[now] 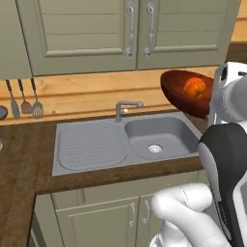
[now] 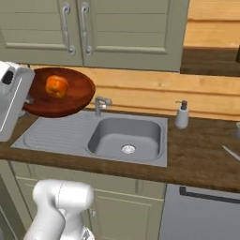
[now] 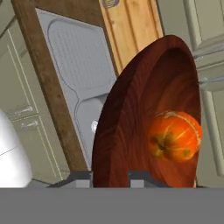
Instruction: Pick the squash from the sink and place it in the bowl. Then pick the bowl and place it in the microwave. Then close the microwave door and press the start button.
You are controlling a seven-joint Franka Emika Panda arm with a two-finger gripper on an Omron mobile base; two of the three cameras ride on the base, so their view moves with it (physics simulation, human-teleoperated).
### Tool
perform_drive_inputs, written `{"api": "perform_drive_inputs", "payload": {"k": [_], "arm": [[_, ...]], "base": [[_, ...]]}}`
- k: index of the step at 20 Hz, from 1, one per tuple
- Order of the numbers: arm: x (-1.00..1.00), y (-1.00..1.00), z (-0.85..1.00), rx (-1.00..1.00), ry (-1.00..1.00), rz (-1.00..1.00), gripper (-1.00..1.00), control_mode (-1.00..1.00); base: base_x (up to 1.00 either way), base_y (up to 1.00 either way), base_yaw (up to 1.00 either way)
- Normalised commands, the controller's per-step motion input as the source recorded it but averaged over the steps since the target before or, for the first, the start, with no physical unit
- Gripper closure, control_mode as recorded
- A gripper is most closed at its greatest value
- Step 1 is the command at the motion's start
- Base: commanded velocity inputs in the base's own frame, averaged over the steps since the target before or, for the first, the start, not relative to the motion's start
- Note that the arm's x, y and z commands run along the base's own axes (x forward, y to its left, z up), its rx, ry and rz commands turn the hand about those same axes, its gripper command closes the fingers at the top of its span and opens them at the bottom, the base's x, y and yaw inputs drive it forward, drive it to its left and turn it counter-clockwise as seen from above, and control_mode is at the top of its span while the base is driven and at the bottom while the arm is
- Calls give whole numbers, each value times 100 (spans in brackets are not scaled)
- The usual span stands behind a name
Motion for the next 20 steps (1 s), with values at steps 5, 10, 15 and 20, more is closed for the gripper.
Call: {"api": "perform_drive_inputs", "payload": {"k": [5,10,15,20], "arm": [[0,0,0,0,0,0,100,100],[0,0,0,0,0,0,100,100],[0,0,0,0,0,0,100,100],[0,0,0,0,0,0,100,100]], "base": [[-27,-7,-50],[-4,-24,-70],[-1,-22,-80],[0,-20,-83]]}}
